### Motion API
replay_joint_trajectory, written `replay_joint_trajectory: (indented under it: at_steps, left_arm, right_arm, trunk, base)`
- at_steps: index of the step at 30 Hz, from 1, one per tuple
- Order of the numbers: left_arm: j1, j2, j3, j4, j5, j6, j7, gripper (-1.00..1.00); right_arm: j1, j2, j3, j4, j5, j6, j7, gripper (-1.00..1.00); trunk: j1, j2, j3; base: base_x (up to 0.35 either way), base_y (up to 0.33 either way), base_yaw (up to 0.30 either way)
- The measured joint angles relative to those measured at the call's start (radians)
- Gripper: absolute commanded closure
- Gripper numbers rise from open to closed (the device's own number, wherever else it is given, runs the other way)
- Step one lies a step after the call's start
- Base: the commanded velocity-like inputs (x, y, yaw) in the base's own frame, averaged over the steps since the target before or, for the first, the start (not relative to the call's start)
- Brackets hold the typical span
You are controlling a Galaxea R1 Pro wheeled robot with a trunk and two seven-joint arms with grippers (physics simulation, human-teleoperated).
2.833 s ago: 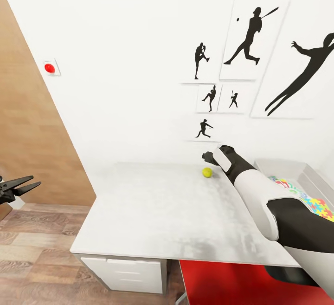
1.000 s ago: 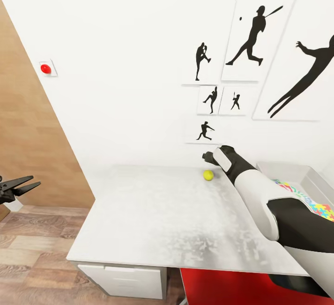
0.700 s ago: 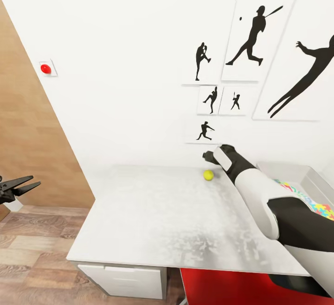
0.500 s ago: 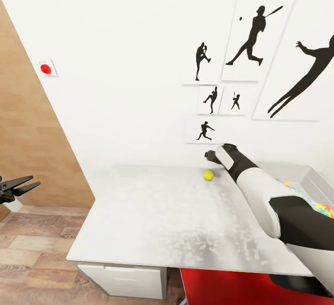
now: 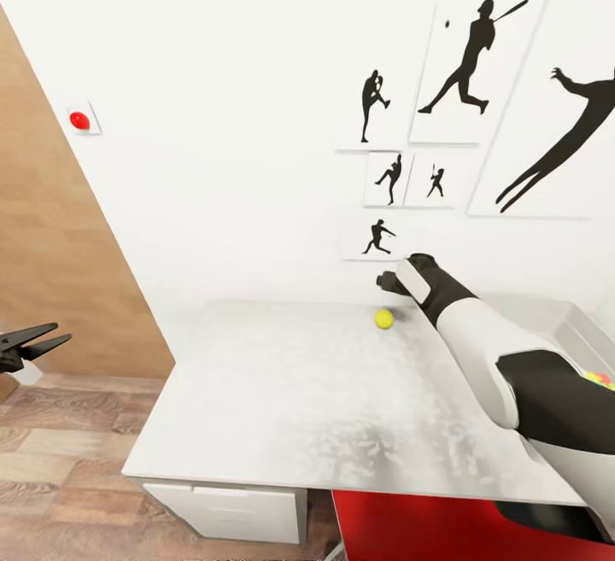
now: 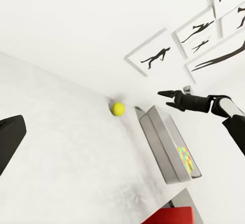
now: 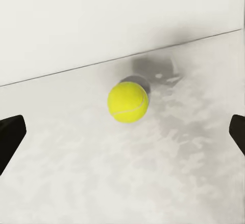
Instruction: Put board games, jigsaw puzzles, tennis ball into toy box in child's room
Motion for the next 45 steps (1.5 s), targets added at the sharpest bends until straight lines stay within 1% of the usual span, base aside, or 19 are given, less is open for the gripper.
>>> replay_joint_trajectory:
  at_steps: [3,8,11,17,22,25,27,34,45]
  left_arm:
    - [0.0,0.0,0.0,0.0,0.0,0.0,0.0,-1.0]
    - [0.0,0.0,0.001,0.0,0.0,0.0,0.0,-1.0]
    - [0.0,0.006,0.0,0.0,0.001,0.0,0.0,-1.0]
    - [0.0,0.032,-0.002,-0.001,0.006,0.0,0.0,-1.0]
    - [0.0,0.045,-0.002,0.001,0.008,0.0,0.0,-1.0]
    - [0.0,0.067,-0.002,0.006,0.008,0.0,0.0,-1.0]
    - [0.0,0.075,-0.002,0.01,0.008,0.0,0.0,-1.0]
    - [0.001,0.081,-0.002,0.02,0.003,0.0,0.0,-1.0]
    - [0.0,0.081,-0.002,0.022,0.0,0.0,0.0,-1.0]
  right_arm:
    - [-0.004,-0.002,0.02,0.0,0.0,0.007,-0.001,-1.0]
    - [-0.011,-0.006,0.029,0.0,-0.001,0.028,-0.002,-1.0]
    - [-0.019,-0.007,0.031,0.0,-0.001,0.038,-0.002,-1.0]
    - [-0.026,-0.002,0.031,-0.001,0.0,0.074,-0.005,-1.0]
    - [-0.026,0.002,0.033,0.0,0.001,0.081,-0.006,-1.0]
    - [-0.026,0.001,0.034,-0.001,0.001,0.082,-0.007,-1.0]
    - [-0.026,0.0,0.034,-0.001,0.001,0.082,-0.007,-1.0]
    - [-0.026,-0.007,0.034,0.0,0.001,0.083,-0.005,-1.0]
    - [-0.022,-0.01,0.034,-0.001,0.0,0.081,-0.004,-1.0]
  trunk:
    - [0.0,0.0,-0.005]
    - [0.0,0.0,-0.013]
    - [0.0,0.0,-0.018]
    - [0.0,0.0,-0.027]
    - [0.0,0.0,-0.035]
    - [0.0,0.0,-0.04]
    - [0.0,0.0,-0.044]
    - [0.0,0.0,-0.055]
    - [0.0,0.0,-0.073]
  base:
    - [0.0,0.0,0.0]
    - [0.0,0.0,0.0]
    - [0.0,0.0,0.0]
    - [0.0,0.0,0.0]
    - [0.0,0.0,0.0]
    - [0.0,0.0,0.0]
    - [0.0,0.0,0.0]
    - [0.0,0.0,0.0]
    - [0.0,0.0,0.0]
